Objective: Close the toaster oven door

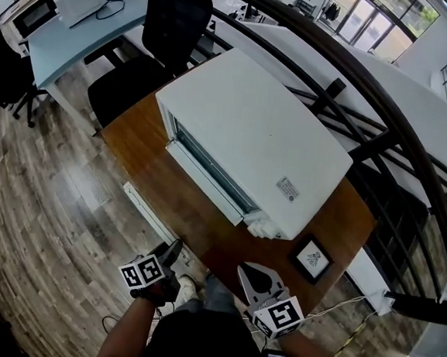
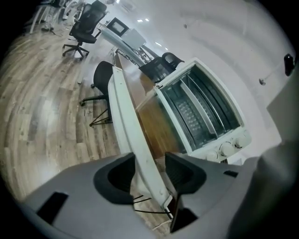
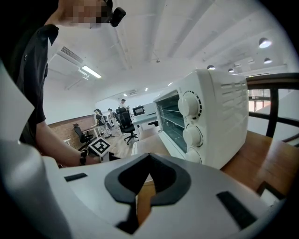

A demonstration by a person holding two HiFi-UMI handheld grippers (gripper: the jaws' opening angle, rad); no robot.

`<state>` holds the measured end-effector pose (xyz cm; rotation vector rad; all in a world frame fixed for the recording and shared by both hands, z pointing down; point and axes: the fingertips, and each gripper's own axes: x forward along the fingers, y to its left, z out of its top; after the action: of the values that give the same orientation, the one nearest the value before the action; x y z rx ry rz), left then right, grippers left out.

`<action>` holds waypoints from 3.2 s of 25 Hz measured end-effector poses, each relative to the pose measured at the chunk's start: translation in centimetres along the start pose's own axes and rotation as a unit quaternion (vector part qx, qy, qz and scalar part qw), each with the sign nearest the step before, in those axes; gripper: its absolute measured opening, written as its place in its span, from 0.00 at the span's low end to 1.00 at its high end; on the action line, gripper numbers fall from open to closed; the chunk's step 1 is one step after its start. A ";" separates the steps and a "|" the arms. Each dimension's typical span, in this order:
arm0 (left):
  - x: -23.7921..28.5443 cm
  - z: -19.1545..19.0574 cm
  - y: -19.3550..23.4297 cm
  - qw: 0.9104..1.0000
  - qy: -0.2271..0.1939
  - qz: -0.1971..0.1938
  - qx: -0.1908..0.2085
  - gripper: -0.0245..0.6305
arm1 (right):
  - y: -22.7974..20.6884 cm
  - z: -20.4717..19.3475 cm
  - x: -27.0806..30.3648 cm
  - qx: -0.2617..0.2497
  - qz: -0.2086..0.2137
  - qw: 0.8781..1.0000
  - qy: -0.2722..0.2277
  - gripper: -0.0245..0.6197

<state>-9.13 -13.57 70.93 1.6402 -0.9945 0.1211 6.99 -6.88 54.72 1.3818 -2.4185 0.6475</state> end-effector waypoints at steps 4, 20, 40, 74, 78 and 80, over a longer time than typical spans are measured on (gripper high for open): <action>-1.0 0.4 -0.9 1.000 0.002 -0.014 0.005 0.35 | 0.6 -0.2 0.2 -0.009 -0.001 1.000 0.002 0.04; -4.5 5.8 -10.5 0.995 -0.028 -0.087 0.051 0.21 | 4.7 -1.2 3.6 -0.074 0.051 0.996 0.024 0.21; -8.9 9.5 -15.0 0.987 -0.085 -0.131 0.038 0.22 | 5.5 2.8 5.6 -0.201 0.037 0.979 0.011 0.21; -2.8 10.7 -21.5 0.947 -0.063 -0.293 -0.117 0.23 | 0.2 5.7 1.3 -0.172 -0.068 0.983 -0.019 0.21; -2.1 11.2 -22.6 0.948 -0.061 -0.292 -0.111 0.23 | -0.6 5.8 0.2 -0.156 -0.081 0.984 -0.028 0.21; -1.5 11.5 -22.9 0.952 -0.060 -0.280 -0.103 0.23 | -0.9 6.0 -0.2 -0.150 -0.086 0.984 -0.032 0.21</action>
<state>0.09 -22.86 48.89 1.6861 -0.5725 -0.4563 7.75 -10.21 49.66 1.4768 -2.2930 0.1884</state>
